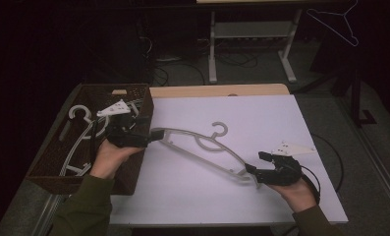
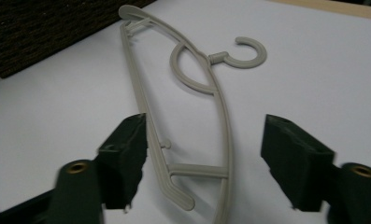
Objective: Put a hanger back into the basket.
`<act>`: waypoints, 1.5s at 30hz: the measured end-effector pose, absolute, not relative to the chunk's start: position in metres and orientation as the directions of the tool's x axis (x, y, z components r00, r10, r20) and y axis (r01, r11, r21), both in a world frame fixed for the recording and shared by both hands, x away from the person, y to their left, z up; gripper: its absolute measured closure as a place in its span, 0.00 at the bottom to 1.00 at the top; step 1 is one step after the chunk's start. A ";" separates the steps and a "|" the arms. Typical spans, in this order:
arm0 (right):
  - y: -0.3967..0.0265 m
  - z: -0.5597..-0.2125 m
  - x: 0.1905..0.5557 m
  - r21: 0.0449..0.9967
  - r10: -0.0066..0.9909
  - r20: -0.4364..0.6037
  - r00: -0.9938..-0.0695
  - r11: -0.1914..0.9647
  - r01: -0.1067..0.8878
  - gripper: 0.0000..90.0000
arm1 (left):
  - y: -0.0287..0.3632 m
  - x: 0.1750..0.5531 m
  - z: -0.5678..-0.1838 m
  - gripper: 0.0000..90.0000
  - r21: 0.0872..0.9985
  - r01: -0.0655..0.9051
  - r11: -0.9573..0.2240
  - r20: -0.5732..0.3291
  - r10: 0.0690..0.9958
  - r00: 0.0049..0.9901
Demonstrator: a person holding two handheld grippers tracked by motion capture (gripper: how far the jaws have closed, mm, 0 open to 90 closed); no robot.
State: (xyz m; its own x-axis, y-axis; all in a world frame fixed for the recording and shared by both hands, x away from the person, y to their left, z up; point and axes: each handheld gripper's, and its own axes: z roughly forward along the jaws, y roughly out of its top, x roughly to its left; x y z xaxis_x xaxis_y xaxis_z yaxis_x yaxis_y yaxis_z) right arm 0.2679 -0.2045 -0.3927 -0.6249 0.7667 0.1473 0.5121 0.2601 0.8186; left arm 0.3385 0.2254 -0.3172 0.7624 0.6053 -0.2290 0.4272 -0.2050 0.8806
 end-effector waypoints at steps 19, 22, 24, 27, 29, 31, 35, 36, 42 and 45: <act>-0.196 -0.412 0.269 0.688 0.736 0.157 -0.658 0.396 0.608 0.99 | 0.186 0.317 -0.372 0.11 0.873 0.423 -0.241 -0.243 0.537 0.808; -0.194 -0.416 0.269 0.664 0.740 0.145 -0.656 0.419 0.620 0.99 | 0.186 0.316 -0.379 0.11 0.872 0.427 -0.238 -0.247 0.538 0.806; -0.194 -0.419 0.270 0.646 0.747 0.147 -0.648 0.424 0.635 0.99 | 0.186 0.316 -0.383 0.11 0.870 0.431 -0.241 -0.248 0.542 0.803; -0.193 -0.423 0.270 0.610 0.761 0.109 -0.640 0.457 0.648 0.99 | 0.185 0.316 -0.389 0.11 0.862 0.441 -0.251 -0.251 0.544 0.801; -0.193 -0.424 0.270 0.599 0.766 0.102 -0.635 0.462 0.654 0.99 | 0.185 0.317 -0.390 0.11 0.861 0.439 -0.255 -0.247 0.545 0.801; -0.193 -0.425 0.270 0.597 0.766 0.103 -0.634 0.462 0.655 0.99 | 0.184 0.317 -0.392 0.11 0.859 0.445 -0.254 -0.251 0.547 0.798; -0.197 -0.426 0.272 0.581 0.778 0.060 -0.625 0.483 0.656 0.99 | 0.182 0.317 -0.395 0.11 0.856 0.445 -0.263 -0.249 0.545 0.801; -0.200 -0.426 0.274 0.585 0.781 0.049 -0.623 0.483 0.652 0.99 | 0.182 0.317 -0.396 0.11 0.855 0.448 -0.261 -0.252 0.546 0.799; -0.226 -0.425 0.291 0.591 0.822 -0.006 -0.570 0.463 0.661 0.99 | 0.182 0.318 -0.396 0.11 0.854 0.449 -0.264 -0.253 0.544 0.800; -0.244 -0.425 0.305 0.601 0.855 -0.027 -0.519 0.429 0.675 0.99 | 0.181 0.319 -0.396 0.12 0.853 0.450 -0.266 -0.252 0.545 0.800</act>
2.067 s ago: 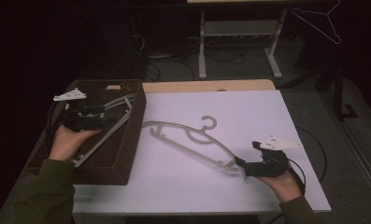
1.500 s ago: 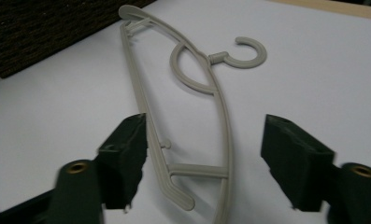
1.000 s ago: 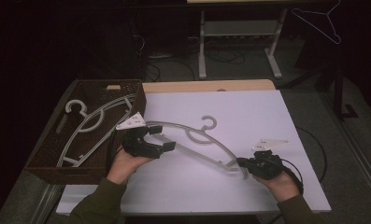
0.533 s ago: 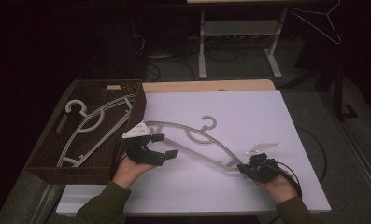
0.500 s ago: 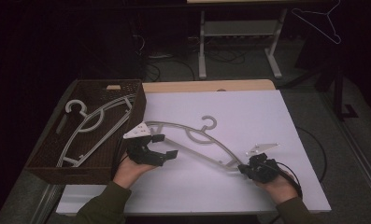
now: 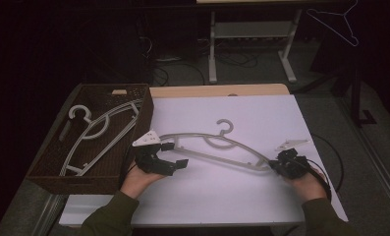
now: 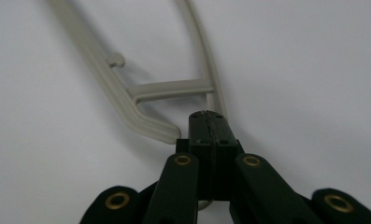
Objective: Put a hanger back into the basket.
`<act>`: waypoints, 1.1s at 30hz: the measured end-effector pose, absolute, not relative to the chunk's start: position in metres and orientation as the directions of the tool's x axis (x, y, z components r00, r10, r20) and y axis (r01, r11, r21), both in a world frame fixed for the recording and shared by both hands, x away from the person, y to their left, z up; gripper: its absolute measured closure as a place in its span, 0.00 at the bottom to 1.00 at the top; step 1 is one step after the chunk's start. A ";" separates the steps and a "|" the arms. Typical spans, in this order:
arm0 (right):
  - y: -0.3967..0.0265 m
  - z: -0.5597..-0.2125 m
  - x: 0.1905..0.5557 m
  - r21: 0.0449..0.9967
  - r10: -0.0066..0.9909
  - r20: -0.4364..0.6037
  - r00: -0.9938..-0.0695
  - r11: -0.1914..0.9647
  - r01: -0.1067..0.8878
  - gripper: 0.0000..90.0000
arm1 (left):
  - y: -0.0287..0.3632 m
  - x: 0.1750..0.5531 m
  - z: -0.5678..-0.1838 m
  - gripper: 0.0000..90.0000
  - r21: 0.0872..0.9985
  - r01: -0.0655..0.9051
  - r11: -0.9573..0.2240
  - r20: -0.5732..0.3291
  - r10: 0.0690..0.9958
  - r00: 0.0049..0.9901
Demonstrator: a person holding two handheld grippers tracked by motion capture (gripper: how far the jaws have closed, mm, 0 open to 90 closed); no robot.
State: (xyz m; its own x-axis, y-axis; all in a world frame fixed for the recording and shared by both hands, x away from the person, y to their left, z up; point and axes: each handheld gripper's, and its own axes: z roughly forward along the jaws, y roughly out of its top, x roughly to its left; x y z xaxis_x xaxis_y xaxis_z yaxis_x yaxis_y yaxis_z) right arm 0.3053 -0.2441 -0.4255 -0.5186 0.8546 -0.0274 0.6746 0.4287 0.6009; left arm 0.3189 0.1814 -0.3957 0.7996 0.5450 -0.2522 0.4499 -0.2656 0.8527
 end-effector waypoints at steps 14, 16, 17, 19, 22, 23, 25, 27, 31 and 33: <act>-0.251 -0.412 0.306 0.726 0.852 0.058 -0.520 0.322 0.608 0.53 | 0.165 0.350 -0.389 0.47 0.832 0.458 -0.313 -0.206 0.592 0.779; -0.250 -0.412 0.305 0.730 0.847 0.059 -0.528 0.324 0.602 0.50 | 0.160 0.361 -0.391 0.52 0.826 0.463 -0.321 -0.192 0.612 0.767; -0.247 -0.410 0.302 0.740 0.836 0.070 -0.544 0.322 0.591 0.44 | 0.158 0.367 -0.392 0.69 0.824 0.463 -0.327 -0.187 0.615 0.766; -0.246 -0.409 0.301 0.747 0.833 0.070 -0.549 0.321 0.583 0.40 | 0.153 0.380 -0.396 0.75 0.814 0.478 -0.331 -0.189 0.627 0.756; -0.245 -0.407 0.295 0.770 0.819 0.090 -0.566 0.303 0.561 0.35 | 0.146 0.399 -0.404 0.94 0.791 0.495 -0.361 -0.168 0.649 0.742; -0.244 -0.406 0.294 0.775 0.816 0.092 -0.570 0.301 0.556 0.33 | 0.144 0.406 -0.406 0.99 0.776 0.501 -0.382 -0.155 0.655 0.740; -0.243 -0.406 0.291 0.774 0.811 0.094 -0.578 0.306 0.555 0.32 | 0.141 0.418 -0.411 1.00 0.761 0.511 -0.398 -0.139 0.670 0.729; -0.241 -0.406 0.290 0.776 0.803 0.094 -0.588 0.310 0.548 0.31 | 0.137 0.429 -0.415 1.00 0.752 0.521 -0.404 -0.123 0.690 0.713; -0.238 -0.407 0.289 0.775 0.794 0.085 -0.602 0.327 0.540 0.30 | 0.132 0.446 -0.423 1.00 0.721 0.544 -0.430 -0.107 0.706 0.700; -0.237 -0.407 0.288 0.773 0.794 0.084 -0.603 0.330 0.542 0.30 | 0.130 0.451 -0.427 1.00 0.699 0.564 -0.439 -0.111 0.713 0.693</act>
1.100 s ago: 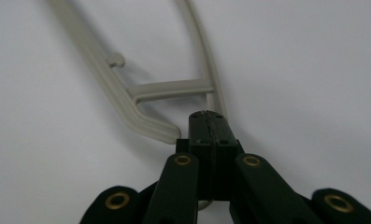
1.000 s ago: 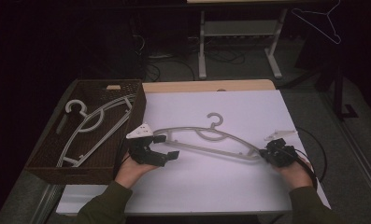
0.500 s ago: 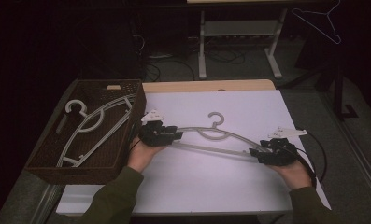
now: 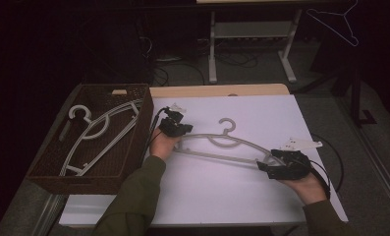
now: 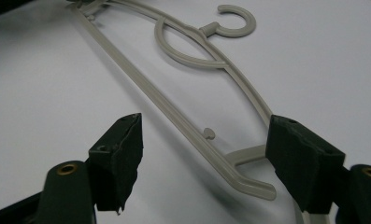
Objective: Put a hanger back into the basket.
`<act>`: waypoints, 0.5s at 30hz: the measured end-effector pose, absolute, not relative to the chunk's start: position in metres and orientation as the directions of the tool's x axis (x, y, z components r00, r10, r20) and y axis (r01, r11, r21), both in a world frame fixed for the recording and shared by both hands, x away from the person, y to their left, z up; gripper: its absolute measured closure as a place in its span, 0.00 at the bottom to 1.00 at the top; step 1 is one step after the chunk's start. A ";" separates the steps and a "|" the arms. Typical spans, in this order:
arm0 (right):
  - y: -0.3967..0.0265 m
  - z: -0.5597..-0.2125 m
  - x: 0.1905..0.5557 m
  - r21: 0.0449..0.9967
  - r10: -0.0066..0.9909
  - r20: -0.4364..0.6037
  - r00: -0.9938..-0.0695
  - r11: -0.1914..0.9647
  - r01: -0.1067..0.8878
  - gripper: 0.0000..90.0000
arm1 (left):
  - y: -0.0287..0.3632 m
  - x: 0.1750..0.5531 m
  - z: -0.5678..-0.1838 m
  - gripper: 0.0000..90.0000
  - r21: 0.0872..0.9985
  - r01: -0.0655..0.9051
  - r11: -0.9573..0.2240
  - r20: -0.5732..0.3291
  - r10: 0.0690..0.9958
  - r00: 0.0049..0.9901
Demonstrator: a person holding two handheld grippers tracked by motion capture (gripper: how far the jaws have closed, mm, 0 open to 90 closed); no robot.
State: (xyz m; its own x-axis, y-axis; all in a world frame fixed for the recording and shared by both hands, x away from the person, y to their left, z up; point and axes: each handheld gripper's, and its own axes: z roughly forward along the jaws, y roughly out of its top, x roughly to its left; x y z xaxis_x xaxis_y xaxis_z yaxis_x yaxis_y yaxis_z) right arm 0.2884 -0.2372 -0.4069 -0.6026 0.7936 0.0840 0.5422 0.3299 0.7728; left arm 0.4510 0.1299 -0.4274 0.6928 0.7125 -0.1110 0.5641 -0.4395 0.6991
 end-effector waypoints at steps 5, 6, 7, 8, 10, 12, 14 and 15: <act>-0.237 -0.406 0.287 0.773 0.796 0.087 -0.599 0.325 0.544 0.30 | 0.128 0.456 -0.435 1.00 0.669 0.593 -0.448 -0.109 0.731 0.674; -0.238 -0.406 0.287 0.775 0.795 0.084 -0.601 0.327 0.541 0.30 | 0.128 0.456 -0.436 1.00 0.667 0.598 -0.444 -0.113 0.733 0.671; -0.238 -0.406 0.287 0.777 0.793 0.080 -0.604 0.329 0.536 0.30 | 0.129 0.457 -0.437 1.00 0.660 0.603 -0.449 -0.115 0.733 0.671; -0.238 -0.406 0.286 0.778 0.794 0.082 -0.602 0.327 0.537 0.30 | 0.129 0.457 -0.438 1.00 0.655 0.610 -0.447 -0.118 0.737 0.666; -0.237 -0.405 0.286 0.782 0.794 0.076 -0.604 0.328 0.529 0.30 | 0.130 0.457 -0.438 1.00 0.645 0.618 -0.451 -0.118 0.740 0.663; -0.237 -0.404 0.286 0.784 0.797 0.075 -0.600 0.325 0.529 0.30 | 0.131 0.456 -0.440 1.00 0.624 0.633 -0.458 -0.127 0.739 0.661; -0.238 -0.403 0.285 0.788 0.798 0.068 -0.599 0.325 0.522 0.30 | 0.132 0.453 -0.439 1.00 0.618 0.641 -0.456 -0.136 0.740 0.658; -0.238 -0.403 0.285 0.791 0.799 0.067 -0.598 0.323 0.519 0.30 | 0.133 0.450 -0.438 1.00 0.608 0.640 -0.469 -0.130 0.737 0.663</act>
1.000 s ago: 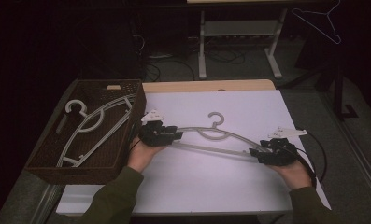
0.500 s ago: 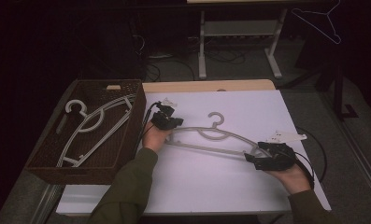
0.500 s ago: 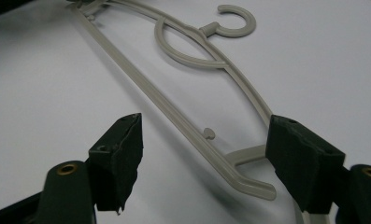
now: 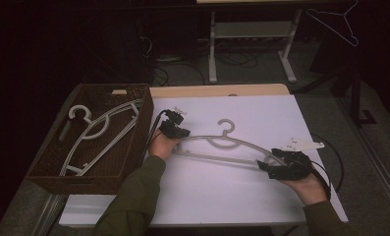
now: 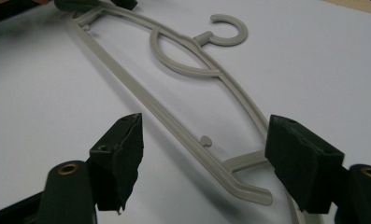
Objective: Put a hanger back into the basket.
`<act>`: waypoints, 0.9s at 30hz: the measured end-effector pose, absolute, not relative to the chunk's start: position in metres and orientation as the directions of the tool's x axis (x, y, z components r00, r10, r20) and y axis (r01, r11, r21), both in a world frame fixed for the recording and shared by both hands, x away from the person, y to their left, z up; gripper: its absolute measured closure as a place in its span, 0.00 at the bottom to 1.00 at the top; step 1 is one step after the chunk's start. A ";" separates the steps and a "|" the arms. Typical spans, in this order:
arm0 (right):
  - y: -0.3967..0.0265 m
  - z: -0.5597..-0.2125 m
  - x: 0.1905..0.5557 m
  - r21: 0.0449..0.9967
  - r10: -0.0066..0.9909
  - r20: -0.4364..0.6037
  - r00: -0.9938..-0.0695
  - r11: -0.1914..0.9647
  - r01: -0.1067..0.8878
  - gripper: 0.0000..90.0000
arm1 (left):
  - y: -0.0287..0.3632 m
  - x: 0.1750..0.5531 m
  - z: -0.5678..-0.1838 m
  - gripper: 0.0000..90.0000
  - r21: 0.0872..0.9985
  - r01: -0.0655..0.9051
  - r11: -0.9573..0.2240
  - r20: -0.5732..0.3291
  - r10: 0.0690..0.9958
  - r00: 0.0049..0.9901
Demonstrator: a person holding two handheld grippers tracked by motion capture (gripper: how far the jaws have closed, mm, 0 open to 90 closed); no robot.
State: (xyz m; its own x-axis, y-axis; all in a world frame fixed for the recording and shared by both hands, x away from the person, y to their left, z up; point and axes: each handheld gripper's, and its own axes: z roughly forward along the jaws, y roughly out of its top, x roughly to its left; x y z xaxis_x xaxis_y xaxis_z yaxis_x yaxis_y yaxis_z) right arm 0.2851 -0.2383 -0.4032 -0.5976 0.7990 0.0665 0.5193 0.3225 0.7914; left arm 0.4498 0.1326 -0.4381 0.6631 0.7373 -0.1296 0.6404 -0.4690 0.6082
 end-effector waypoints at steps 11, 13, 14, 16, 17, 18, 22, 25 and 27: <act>-0.239 -0.401 0.284 0.802 0.807 0.058 -0.588 0.313 0.508 0.30 | 0.141 0.396 -0.436 1.00 0.579 0.627 -0.521 -0.176 0.671 0.720; -0.238 -0.401 0.284 0.801 0.805 0.058 -0.590 0.315 0.509 0.30 | 0.142 0.385 -0.435 1.00 0.578 0.602 -0.550 -0.166 0.644 0.747; -0.237 -0.401 0.284 0.801 0.804 0.057 -0.592 0.317 0.508 0.30 | 0.143 0.379 -0.435 1.00 0.579 0.598 -0.555 -0.168 0.636 0.753; -0.237 -0.402 0.284 0.801 0.803 0.058 -0.593 0.318 0.508 0.30 | 0.145 0.369 -0.436 1.00 0.582 0.594 -0.556 -0.182 0.623 0.761; -0.236 -0.402 0.284 0.801 0.802 0.058 -0.594 0.319 0.507 0.30 | 0.146 0.364 -0.436 1.00 0.581 0.594 -0.557 -0.190 0.616 0.764; -0.236 -0.402 0.284 0.800 0.802 0.059 -0.594 0.318 0.508 0.30 | 0.146 0.359 -0.435 1.00 0.575 0.587 -0.570 -0.191 0.604 0.774; -0.237 -0.401 0.284 0.800 0.802 0.059 -0.594 0.318 0.509 0.30 | 0.146 0.342 -0.434 1.00 0.570 0.569 -0.593 -0.200 0.571 0.796; -0.237 -0.401 0.283 0.802 0.802 0.066 -0.594 0.312 0.510 0.35 | 0.152 0.342 -0.432 1.00 0.613 0.563 -0.555 -0.209 0.573 0.792; -0.238 -0.399 0.280 0.809 0.804 0.075 -0.590 0.297 0.507 0.43 | 0.156 0.343 -0.427 0.98 0.654 0.559 -0.510 -0.221 0.578 0.786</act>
